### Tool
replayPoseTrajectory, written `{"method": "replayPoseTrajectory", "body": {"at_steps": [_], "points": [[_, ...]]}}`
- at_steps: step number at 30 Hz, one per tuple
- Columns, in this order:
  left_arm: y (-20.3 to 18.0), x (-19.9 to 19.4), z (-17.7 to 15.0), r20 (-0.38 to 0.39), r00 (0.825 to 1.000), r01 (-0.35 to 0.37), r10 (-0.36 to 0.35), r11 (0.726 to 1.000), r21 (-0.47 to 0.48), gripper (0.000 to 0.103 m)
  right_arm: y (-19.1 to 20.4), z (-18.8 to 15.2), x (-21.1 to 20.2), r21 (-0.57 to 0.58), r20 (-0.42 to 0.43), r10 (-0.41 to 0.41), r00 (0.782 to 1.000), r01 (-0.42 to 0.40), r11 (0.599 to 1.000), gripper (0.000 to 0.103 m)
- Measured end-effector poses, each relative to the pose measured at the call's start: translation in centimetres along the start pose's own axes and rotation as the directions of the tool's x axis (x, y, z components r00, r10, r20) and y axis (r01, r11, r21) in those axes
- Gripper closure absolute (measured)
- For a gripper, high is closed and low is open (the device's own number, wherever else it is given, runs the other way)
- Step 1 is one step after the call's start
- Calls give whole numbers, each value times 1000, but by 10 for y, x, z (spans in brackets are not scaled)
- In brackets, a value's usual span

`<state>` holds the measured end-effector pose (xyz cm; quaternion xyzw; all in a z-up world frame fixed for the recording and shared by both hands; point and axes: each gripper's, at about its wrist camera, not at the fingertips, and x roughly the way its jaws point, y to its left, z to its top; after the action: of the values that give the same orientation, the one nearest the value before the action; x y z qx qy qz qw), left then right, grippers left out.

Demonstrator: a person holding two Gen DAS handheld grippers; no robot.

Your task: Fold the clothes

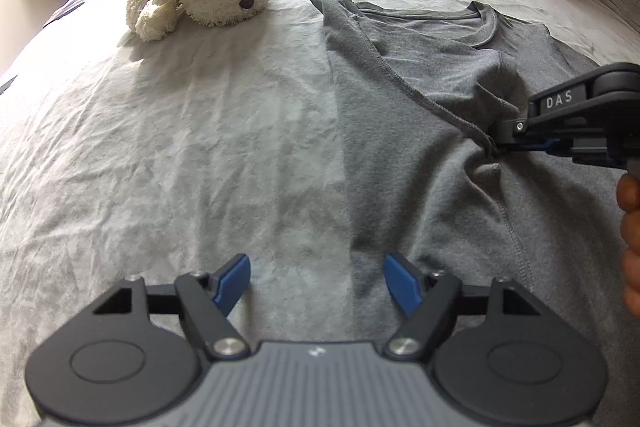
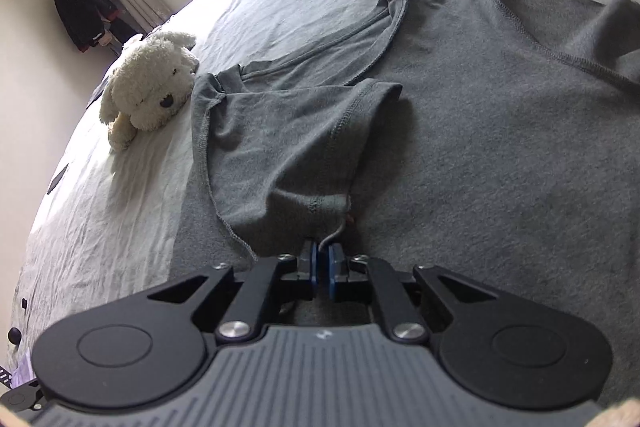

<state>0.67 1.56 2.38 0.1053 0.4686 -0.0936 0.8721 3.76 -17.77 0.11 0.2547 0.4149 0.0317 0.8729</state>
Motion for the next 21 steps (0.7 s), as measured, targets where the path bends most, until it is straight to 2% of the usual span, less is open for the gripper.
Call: {"method": "replayPoseTrajectory", "body": {"at_steps": [5,7,10,14,15,17,20,21], "points": [[5,-3,0,-6,1000,15,-15,1000,-6,27,2,-5,-23,-21,25,-11,1000,12,1000,80],[8,-5,1,-3,1000,13,-14,1000,-19,27,8,-16,-38,-72,43,-27,999,30,997,78],[12,-9,1,4,1000,12,-12,999,-35,27,20,-43,-60,-183,45,11,999,-2,983,78],[13,-14,-3,14,1000,14,-14,999,-38,27,41,-78,-68,-286,-11,74,997,-74,955,78],[13,-15,-4,16,1000,14,-14,999,-36,27,44,-84,-65,-298,-24,48,999,-53,953,78],[11,-16,-8,15,1000,9,-9,1000,-23,27,50,-97,-58,-324,-46,-4,999,-11,946,85],[9,-18,-16,17,1000,-1,1,1000,-2,27,55,-111,-63,-361,-8,-22,1000,18,932,100],[8,-18,-18,20,1000,-6,6,1000,5,27,54,-113,-64,-353,-6,-23,1000,20,935,100]]}}
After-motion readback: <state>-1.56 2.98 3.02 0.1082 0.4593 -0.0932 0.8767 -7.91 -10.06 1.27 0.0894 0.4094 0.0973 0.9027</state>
